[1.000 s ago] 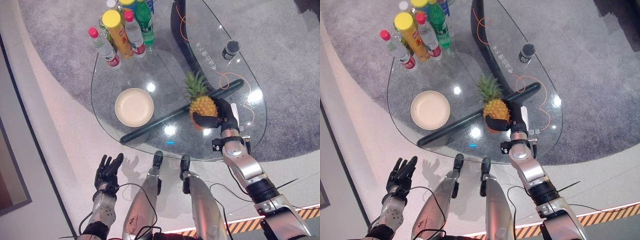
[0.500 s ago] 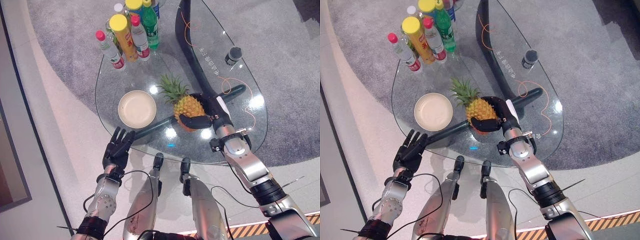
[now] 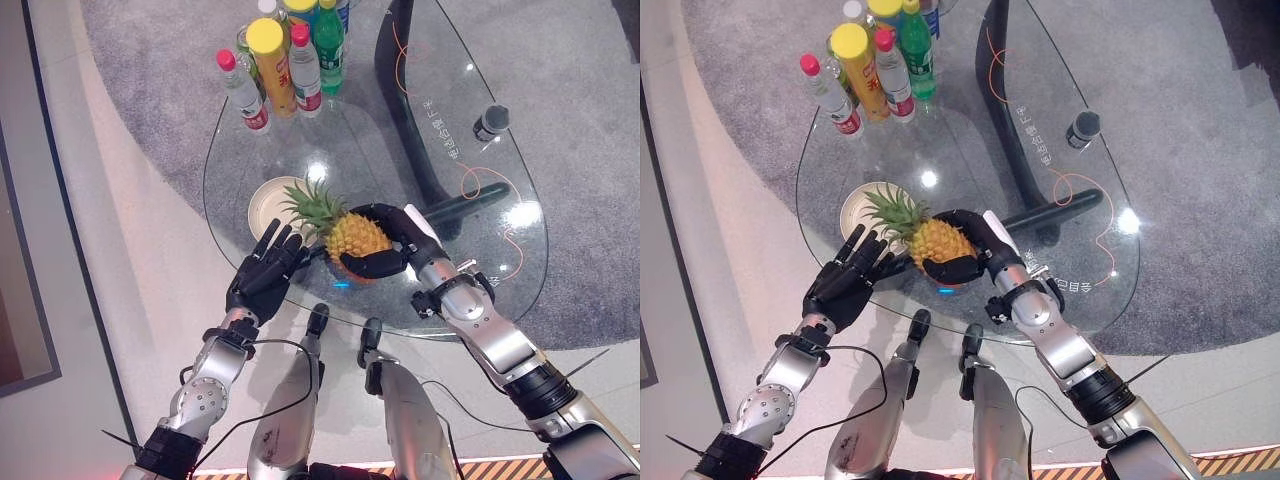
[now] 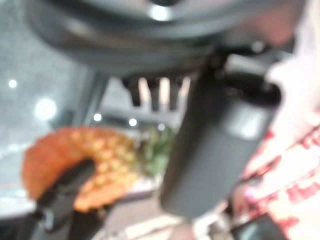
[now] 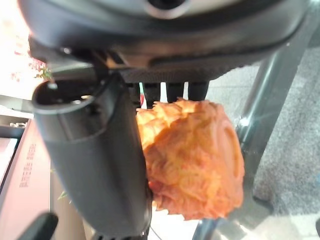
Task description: Pick up the fruit to the plate
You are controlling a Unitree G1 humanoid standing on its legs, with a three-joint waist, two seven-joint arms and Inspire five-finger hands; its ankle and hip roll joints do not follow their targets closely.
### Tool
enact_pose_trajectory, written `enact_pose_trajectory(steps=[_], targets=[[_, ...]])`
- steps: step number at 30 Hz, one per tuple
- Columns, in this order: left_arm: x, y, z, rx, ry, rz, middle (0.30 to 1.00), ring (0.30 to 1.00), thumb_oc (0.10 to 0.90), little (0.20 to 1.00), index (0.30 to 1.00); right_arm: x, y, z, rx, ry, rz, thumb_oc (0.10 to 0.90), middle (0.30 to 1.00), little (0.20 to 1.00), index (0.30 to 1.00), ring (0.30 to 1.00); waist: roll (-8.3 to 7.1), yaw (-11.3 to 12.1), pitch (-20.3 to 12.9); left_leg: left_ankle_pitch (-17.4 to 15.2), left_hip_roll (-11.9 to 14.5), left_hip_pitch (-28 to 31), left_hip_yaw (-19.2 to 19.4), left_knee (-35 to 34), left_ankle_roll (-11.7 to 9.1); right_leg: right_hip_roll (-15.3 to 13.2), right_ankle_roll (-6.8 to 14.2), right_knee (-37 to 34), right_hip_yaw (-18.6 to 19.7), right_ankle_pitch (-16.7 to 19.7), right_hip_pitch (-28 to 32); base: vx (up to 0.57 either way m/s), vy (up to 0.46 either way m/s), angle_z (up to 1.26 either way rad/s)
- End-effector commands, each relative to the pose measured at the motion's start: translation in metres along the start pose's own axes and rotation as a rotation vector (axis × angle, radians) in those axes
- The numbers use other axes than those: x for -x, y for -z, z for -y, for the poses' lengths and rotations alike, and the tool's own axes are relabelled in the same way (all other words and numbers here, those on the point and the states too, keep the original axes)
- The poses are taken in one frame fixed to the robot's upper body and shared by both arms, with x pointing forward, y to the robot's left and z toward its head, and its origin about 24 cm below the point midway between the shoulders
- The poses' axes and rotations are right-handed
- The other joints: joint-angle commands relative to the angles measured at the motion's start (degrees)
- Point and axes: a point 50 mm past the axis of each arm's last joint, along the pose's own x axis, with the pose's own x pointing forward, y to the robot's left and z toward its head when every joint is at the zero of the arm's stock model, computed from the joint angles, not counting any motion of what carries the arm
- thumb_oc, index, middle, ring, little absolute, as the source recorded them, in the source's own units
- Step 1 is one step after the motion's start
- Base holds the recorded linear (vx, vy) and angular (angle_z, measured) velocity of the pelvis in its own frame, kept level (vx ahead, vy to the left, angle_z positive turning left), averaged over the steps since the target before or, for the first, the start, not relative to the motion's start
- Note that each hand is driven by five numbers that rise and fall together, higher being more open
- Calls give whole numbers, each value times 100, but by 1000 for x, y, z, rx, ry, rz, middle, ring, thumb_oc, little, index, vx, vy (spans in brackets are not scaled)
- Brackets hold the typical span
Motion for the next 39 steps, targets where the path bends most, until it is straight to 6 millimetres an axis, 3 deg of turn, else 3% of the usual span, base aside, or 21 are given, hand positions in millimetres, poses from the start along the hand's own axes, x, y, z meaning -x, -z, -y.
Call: enact_pose_trajectory(steps=[1,10,15,19,28,35,39], targets=[[3,-10,49,-43,268,28,900,900,800,900,900,8,-98,-4,-9,-63,505,100,300,200,300,300,-172,-53,-137,-513,-498,-63,-58,637,439,-68,247,-697,-139,488,549,18,-4,10],[-1,1,55,-116,277,-11,900,900,800,900,900,7,-110,-38,-19,-245,523,100,300,200,300,300,-170,-24,-137,-503,-524,-80,-72,611,473,-67,283,-722,-47,549,497,5,1,2],[0,-1,56,-127,299,3,900,900,800,900,900,7,-105,-51,-7,-312,501,100,300,200,300,300,-164,8,-137,-494,-517,-47,-88,548,496,-71,298,-744,-33,561,503,9,8,1],[-2,-3,59,-140,289,45,900,900,800,900,900,9,-114,-65,-4,-431,544,100,300,200,300,300,-195,53,-137,-497,-529,-63,-137,553,500,-63,309,-721,-40,566,476,6,-2,1],[-6,-24,69,-124,345,217,900,900,800,900,900,10,-123,-95,9,-703,563,100,300,200,300,300,-353,276,-137,-534,-527,-19,-288,563,476,-58,309,-737,-133,548,579,20,-36,6],[-6,-43,72,-66,366,345,900,900,800,900,900,3,-130,-101,-22,-734,586,100,300,200,300,300,-530,439,-137,-587,-522,85,-451,510,461,-23,307,-824,-224,539,738,29,-73,9],[-9,-43,73,-88,364,340,900,900,800,900,900,0,-135,-103,-51,-721,595,100,300,200,300,300,-630,512,-137,-620,-522,149,-540,479,458,-11,315,-902,-276,551,848,30,-75,5]])
